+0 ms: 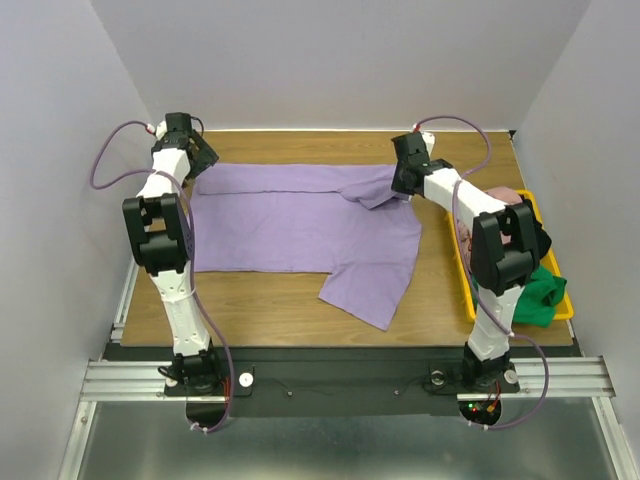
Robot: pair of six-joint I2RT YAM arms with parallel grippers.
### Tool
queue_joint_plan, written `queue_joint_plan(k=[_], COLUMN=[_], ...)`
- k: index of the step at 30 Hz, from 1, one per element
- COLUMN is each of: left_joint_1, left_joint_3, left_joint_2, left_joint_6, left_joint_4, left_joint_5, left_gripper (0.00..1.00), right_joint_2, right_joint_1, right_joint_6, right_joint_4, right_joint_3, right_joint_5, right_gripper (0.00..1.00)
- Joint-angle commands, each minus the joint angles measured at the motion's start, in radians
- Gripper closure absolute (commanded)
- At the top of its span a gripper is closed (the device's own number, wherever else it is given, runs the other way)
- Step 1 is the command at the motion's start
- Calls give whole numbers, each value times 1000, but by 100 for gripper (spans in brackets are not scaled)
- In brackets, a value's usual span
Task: Fold and stack the t-shirts
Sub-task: Fold the tshirt
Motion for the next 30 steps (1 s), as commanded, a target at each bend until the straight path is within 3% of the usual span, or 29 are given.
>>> queue_joint_plan(k=[1, 8, 16, 23, 30], left_joint_1=[-52, -342, -587, -709, -752], left_joint_3=[-56, -195, -242, -80, 6], left_joint_2=[-214, -346, -299, -106, 35], left_joint_6=[-3, 74, 60, 56, 4], left_joint_4=[62, 217, 357, 335, 311], left_joint_5=[-17, 6, 89, 92, 110], left_gripper=[2, 1, 1, 2, 14], right_joint_2=[41, 194, 340, 391, 386], right_joint_1=[0, -55, -91, -118, -137], right_joint_6=[43, 98, 133, 167, 182], right_joint_4=[7, 7, 9, 15, 32], right_joint_3=[102, 296, 425, 431, 374], right_joint_5=[14, -54, -163, -239, -278], right_gripper=[98, 99, 99, 99, 100])
